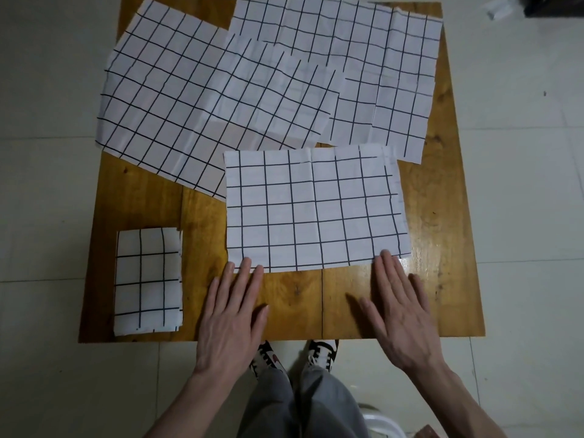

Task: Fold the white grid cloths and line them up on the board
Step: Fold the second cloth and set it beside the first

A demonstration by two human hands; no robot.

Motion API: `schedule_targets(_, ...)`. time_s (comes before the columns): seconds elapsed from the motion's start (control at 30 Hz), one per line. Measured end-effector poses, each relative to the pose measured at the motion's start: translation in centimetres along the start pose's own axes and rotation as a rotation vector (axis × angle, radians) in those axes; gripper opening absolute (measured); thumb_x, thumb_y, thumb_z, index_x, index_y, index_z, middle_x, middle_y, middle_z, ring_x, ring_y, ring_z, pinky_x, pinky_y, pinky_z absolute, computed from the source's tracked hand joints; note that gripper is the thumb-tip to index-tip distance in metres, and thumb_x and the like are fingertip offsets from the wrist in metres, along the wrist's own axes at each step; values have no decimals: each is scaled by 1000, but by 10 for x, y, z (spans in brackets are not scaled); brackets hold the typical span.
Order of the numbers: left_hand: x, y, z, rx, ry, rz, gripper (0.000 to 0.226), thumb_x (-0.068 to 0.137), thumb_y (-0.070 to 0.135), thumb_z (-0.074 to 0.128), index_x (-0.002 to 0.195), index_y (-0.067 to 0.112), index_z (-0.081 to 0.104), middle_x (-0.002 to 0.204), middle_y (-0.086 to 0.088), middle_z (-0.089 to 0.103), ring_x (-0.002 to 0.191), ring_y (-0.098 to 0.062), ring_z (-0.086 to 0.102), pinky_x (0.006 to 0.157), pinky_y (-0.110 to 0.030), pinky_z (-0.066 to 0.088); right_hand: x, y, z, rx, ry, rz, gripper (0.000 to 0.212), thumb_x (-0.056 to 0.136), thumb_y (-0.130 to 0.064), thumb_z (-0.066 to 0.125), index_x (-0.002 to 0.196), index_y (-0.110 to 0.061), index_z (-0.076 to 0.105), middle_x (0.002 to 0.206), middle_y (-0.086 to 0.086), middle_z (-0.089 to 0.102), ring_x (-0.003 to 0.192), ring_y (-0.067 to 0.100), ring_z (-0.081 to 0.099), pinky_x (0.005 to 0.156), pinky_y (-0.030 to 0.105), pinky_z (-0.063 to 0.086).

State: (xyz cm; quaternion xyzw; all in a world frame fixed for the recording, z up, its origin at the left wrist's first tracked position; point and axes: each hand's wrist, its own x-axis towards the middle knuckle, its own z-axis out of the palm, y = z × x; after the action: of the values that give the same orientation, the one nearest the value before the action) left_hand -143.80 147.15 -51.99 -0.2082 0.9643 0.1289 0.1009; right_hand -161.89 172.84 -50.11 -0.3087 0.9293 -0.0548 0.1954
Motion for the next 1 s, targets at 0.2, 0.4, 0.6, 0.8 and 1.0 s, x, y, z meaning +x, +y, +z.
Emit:
schedule_targets(0.2, 0, 3, 1, -19, 11, -8, 66, 111, 52, 17, 168, 20, 16, 176, -4, 12, 163, -29, 9, 127, -55, 20, 0, 8, 3, -9, 47, 124, 76, 106, -65, 8, 167, -21, 0, 175, -4, -2, 161, 12, -3, 131, 47, 12)
schedule_targets(0.4, 0, 2, 2, -7, 8, -8, 66, 111, 53, 16, 168, 20, 16, 176, -4, 11, 163, -29, 8, 127, -55, 19, 1, 0, 8, -24, 86, 203, 75, 106, -65, 7, 167, -21, 2, 175, -2, 0, 161, 13, -3, 131, 46, 7)
schedule_targets(0.6, 0, 8, 3, 18, 6, -40, 66, 111, 53, 14, 168, 20, 13, 177, -5, 8, 163, -30, 7, 127, -57, 19, 4, -14, 10, -37, 132, 276, 75, 106, -64, 10, 167, -22, 1, 175, 0, 0, 161, 15, -6, 131, 45, 4)
schedule_targets(0.8, 1, 14, 3, 4, 7, -69, 68, 110, 53, 18, 168, 19, 15, 177, -5, 6, 163, -32, 6, 127, -60, 17, 8, -24, 8, 92, 242, 334, 68, 107, -58, 24, 165, -22, 20, 174, 1, 18, 161, 20, 10, 130, 48, 13)
schedule_targets(1.0, 7, 37, -1, -33, 22, -131, 75, 110, 57, 13, 166, 8, 18, 176, -13, 8, 163, -30, 5, 127, -60, 18, 31, -21, -13, 229, 362, 424, 66, 102, -47, 56, 155, -13, 36, 158, 18, 37, 141, 40, 39, 114, 57, 40)
